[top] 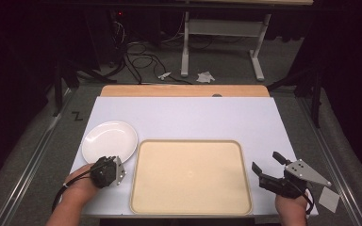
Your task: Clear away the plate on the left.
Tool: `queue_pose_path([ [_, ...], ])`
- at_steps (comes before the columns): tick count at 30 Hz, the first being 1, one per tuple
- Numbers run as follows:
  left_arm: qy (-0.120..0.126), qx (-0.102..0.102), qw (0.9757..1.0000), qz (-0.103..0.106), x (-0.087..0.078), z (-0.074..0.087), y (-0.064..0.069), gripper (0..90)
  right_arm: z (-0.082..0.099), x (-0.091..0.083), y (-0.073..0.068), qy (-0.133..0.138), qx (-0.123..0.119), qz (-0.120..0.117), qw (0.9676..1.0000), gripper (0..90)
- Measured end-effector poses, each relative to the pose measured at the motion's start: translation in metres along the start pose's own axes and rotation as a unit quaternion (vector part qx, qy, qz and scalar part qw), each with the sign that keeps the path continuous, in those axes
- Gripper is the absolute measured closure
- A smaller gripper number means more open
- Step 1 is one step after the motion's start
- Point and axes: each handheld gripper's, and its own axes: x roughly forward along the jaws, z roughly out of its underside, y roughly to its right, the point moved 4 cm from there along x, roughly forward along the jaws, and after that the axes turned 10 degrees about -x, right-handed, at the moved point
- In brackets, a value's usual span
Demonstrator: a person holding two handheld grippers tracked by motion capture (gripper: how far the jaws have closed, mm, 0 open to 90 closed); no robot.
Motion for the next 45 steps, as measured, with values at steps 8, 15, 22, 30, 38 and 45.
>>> queue_pose_path([
  [8,-0.007,0.0,0.9999,0.013,-0.001,0.0,0.001,71.9,-0.002,-0.002,0.0,0.006,-0.002,0.002,1.0,16.1],
  [15,-0.032,0.03,0.999,0.012,-0.003,0.0,-0.001,77.0,-0.002,-0.002,0.001,0.007,-0.001,0.0,1.0,16.1],
  [22,-0.032,0.033,0.9989,0.01,-0.003,-0.001,0.0,77.6,-0.003,-0.003,0.001,0.011,-0.005,0.0,0.9999,16.1],
  [30,-0.034,0.045,0.9984,0.002,-0.004,-0.002,0.001,79.4,-0.003,-0.003,0.001,0.01,-0.005,-0.001,0.9999,16.1],
  [38,-0.021,0.037,0.999,-0.01,-0.012,-0.005,-0.005,81.8,-0.003,-0.002,0.0,0.008,-0.006,-0.001,0.9999,16.1],
  [45,-0.009,0.027,0.9992,-0.03,-0.019,-0.008,-0.011,84.7,-0.003,-0.002,0.001,0.009,-0.006,-0.001,0.9999,16.1],
])
